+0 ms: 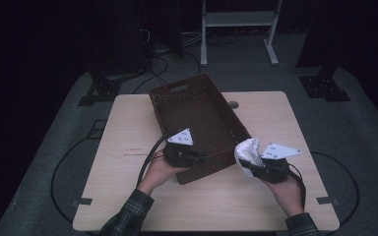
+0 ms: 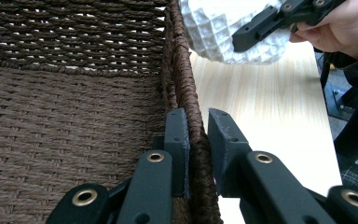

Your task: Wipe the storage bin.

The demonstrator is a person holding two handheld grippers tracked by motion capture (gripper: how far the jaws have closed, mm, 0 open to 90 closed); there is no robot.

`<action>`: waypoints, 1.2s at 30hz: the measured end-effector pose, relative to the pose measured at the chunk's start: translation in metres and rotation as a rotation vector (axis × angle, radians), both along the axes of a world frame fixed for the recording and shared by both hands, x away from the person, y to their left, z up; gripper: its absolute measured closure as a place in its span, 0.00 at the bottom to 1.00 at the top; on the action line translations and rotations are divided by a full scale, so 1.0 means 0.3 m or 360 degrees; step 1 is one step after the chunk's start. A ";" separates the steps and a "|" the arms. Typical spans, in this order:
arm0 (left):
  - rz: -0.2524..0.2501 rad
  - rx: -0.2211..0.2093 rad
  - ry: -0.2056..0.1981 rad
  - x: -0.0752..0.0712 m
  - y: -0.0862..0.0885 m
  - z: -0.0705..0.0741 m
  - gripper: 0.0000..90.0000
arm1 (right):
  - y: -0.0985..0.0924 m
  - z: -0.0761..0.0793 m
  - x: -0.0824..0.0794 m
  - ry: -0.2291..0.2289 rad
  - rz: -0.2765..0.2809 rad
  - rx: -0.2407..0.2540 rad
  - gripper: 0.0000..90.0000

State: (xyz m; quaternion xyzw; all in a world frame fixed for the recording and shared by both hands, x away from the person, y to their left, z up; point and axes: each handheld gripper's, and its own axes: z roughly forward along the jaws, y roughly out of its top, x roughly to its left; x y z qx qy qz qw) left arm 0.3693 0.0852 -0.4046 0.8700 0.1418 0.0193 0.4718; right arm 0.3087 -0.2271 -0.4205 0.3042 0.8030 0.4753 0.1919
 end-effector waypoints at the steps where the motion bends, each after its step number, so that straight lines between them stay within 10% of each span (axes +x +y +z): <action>1: 0.0000 0.0001 -0.0001 0.000 0.000 0.000 0.86 | 0.002 0.004 -0.001 -0.0004 0.0003 0.0001 0.77; 31: 0.0000 0.0009 -0.0007 -0.002 -0.001 0.000 0.86 | 0.074 -0.201 0.082 0.0347 0.0050 -0.0251 0.77; 36: 0.0003 0.0008 -0.0003 -0.002 -0.001 0.001 0.86 | 0.075 -0.190 0.071 0.0317 0.0055 -0.0244 0.77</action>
